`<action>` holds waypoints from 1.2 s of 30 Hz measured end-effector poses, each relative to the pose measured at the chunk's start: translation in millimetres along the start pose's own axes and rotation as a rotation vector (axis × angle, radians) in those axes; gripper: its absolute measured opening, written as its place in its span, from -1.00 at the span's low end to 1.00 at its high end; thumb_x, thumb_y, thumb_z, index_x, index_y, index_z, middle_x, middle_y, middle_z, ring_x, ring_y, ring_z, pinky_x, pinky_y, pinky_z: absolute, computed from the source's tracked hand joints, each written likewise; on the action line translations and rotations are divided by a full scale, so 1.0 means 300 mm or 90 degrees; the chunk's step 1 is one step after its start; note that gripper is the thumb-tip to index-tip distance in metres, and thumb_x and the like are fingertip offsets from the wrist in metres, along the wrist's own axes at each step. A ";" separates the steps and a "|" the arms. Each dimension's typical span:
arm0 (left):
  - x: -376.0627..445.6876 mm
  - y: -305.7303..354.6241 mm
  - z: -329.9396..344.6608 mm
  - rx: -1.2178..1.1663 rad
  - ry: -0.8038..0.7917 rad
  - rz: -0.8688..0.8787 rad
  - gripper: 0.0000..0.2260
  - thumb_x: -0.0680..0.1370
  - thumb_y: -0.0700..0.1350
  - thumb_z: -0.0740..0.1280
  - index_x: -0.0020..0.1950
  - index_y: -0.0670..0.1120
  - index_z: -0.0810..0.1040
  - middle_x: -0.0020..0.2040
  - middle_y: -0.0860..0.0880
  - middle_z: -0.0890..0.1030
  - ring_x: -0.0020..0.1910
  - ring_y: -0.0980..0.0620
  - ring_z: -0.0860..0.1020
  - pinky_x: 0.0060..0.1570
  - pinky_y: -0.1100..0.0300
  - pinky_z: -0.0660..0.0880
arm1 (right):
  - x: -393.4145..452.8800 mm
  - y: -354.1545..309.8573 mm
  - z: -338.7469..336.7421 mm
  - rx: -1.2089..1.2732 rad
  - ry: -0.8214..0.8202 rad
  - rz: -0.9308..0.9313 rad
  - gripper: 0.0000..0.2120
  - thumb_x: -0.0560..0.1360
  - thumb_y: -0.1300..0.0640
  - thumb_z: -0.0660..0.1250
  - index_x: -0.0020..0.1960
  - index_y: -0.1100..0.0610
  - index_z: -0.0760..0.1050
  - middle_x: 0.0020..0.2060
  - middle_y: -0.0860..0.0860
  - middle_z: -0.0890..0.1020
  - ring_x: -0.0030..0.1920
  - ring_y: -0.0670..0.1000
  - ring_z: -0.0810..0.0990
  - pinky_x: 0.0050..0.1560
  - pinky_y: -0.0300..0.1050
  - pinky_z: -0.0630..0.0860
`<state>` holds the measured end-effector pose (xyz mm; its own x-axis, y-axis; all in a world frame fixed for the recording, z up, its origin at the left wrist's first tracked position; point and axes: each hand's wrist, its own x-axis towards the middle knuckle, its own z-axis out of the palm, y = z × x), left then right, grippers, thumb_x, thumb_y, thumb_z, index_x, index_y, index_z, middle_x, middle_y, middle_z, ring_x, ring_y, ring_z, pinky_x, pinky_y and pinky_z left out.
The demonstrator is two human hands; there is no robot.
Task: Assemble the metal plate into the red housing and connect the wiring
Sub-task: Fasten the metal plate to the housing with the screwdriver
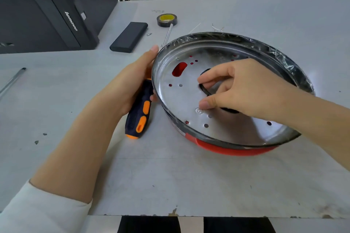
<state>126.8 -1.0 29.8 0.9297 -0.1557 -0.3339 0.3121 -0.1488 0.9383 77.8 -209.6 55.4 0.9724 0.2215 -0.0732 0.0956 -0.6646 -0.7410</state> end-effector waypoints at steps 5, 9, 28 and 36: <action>0.015 -0.013 0.002 0.011 -0.087 -0.012 -0.20 0.51 0.45 0.03 0.15 -0.28 0.55 -0.10 -0.35 0.58 -0.18 -0.16 0.52 -0.07 0.04 0.56 | 0.001 0.002 -0.006 0.020 0.098 0.024 -0.59 0.27 0.04 0.57 0.10 -0.06 0.59 -0.26 -0.24 0.63 -0.12 -0.28 0.61 -0.06 -0.43 0.45; 0.019 -0.021 0.008 -0.019 -0.134 -0.014 -0.37 0.52 0.43 0.07 -0.15 -0.15 0.51 -0.45 -0.07 0.46 -0.47 0.00 0.38 -0.47 0.23 0.45 | 0.003 0.004 -0.015 0.046 0.122 0.043 -0.56 0.29 0.06 0.56 0.15 -0.04 0.57 -0.16 -0.20 0.63 -0.08 -0.25 0.60 -0.10 -0.49 0.41; 0.009 -0.021 0.009 -0.049 -0.157 -0.056 -0.55 0.63 0.21 0.14 -0.24 -0.13 0.41 -0.47 -0.08 0.45 -0.52 0.00 0.40 -0.51 0.25 0.46 | -0.026 -0.009 0.029 0.028 0.155 0.005 -0.57 0.32 0.06 0.54 0.15 -0.07 0.53 0.02 -0.15 0.50 -0.24 -0.16 0.54 -0.19 -0.33 0.35; 0.005 -0.015 0.011 -0.055 -0.149 -0.060 -0.55 0.61 0.25 0.15 -0.19 -0.11 0.48 -0.46 -0.07 0.44 -0.56 0.05 0.37 -0.56 0.29 0.41 | -0.029 -0.014 0.034 0.020 0.159 -0.002 -0.62 0.31 0.03 0.54 0.09 -0.12 0.54 -0.15 -0.18 0.47 -0.31 -0.20 0.50 -0.24 -0.42 0.31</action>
<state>126.0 -3.8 24.8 0.8285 -0.3683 -0.4218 0.4197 -0.0902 0.9032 66.7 -201.6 52.3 0.9949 0.0385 0.0933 0.0962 -0.6412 -0.7613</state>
